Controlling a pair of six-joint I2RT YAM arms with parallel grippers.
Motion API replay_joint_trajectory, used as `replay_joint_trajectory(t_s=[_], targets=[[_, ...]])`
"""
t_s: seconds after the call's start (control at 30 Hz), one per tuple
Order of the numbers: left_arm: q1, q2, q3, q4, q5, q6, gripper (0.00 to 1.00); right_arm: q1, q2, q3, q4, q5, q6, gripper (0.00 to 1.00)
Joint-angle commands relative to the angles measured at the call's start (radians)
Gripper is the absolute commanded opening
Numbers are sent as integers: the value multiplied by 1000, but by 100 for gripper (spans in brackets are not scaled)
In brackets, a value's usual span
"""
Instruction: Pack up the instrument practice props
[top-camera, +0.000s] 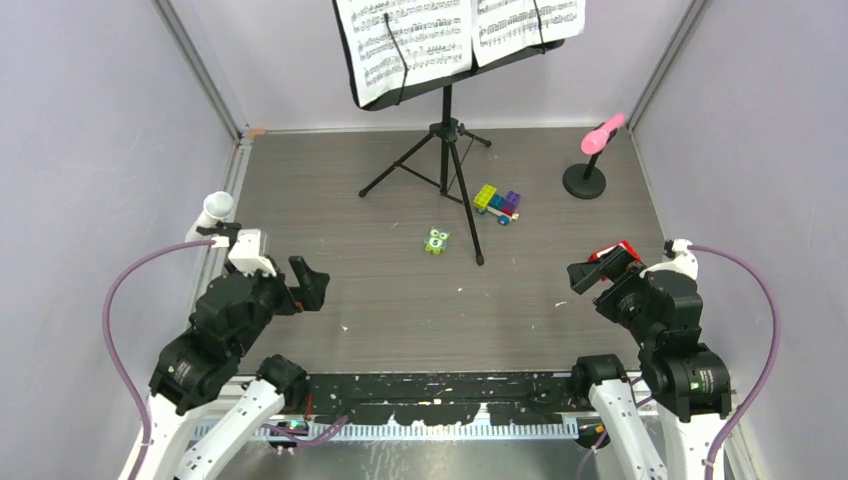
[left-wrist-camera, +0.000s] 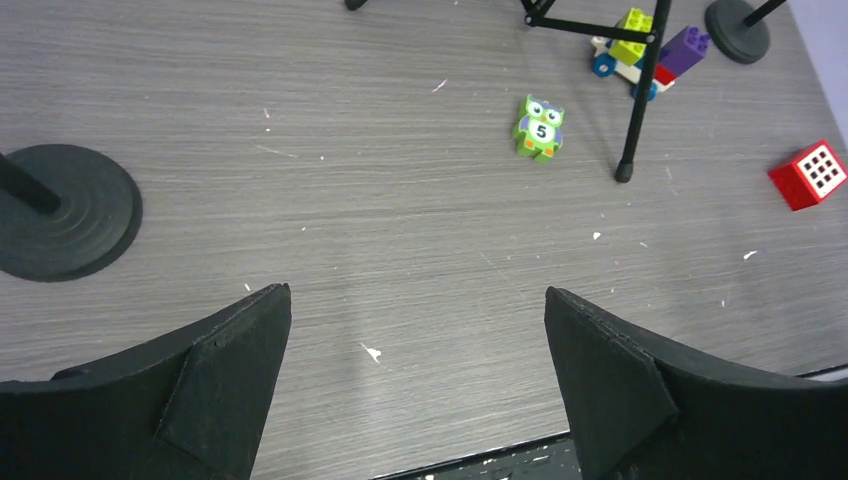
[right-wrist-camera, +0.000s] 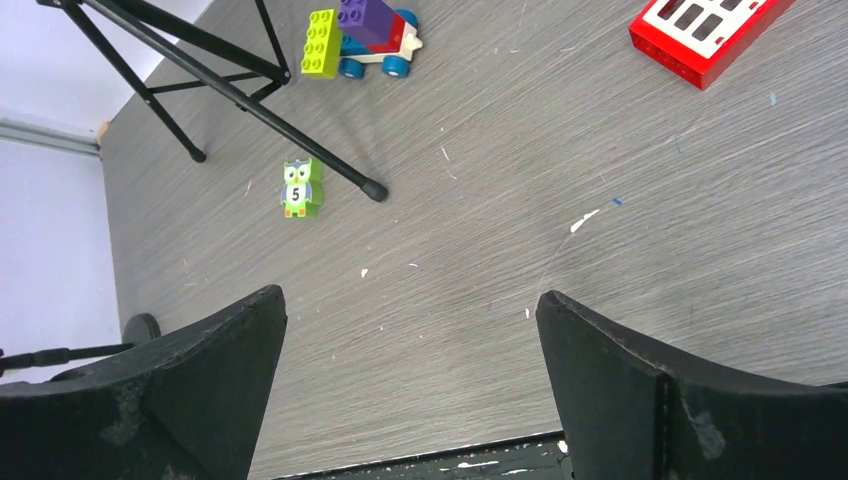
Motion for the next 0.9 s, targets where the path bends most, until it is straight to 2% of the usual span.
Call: replay_joint_trajectory(t_s=[0.0,0.23,0.43,0.5,0.63,0.77,0.87], targets=[[0,36,19,15,-40,-6,100,-3,-2,-2,49,-21,-24,100],[0,31,18,16,-47,-12,100,-2,21,-11,67,-63,3,100],[0,41,29,19,-21,21,100,-3,28,-36,147,-97,33,100],[1,67,71,-16,-18,49,100,-2,39,-70,218,-117,40,100],[0,84,98,-53,-28,83,99,-3,105,-197,495,-230,51,100],[0,51,46,-19,-29,81,97,7,250,-251,732,-257,77,100],[0,50,44,-32,-69,79,98,82,377,-233,855,-207,55,100]])
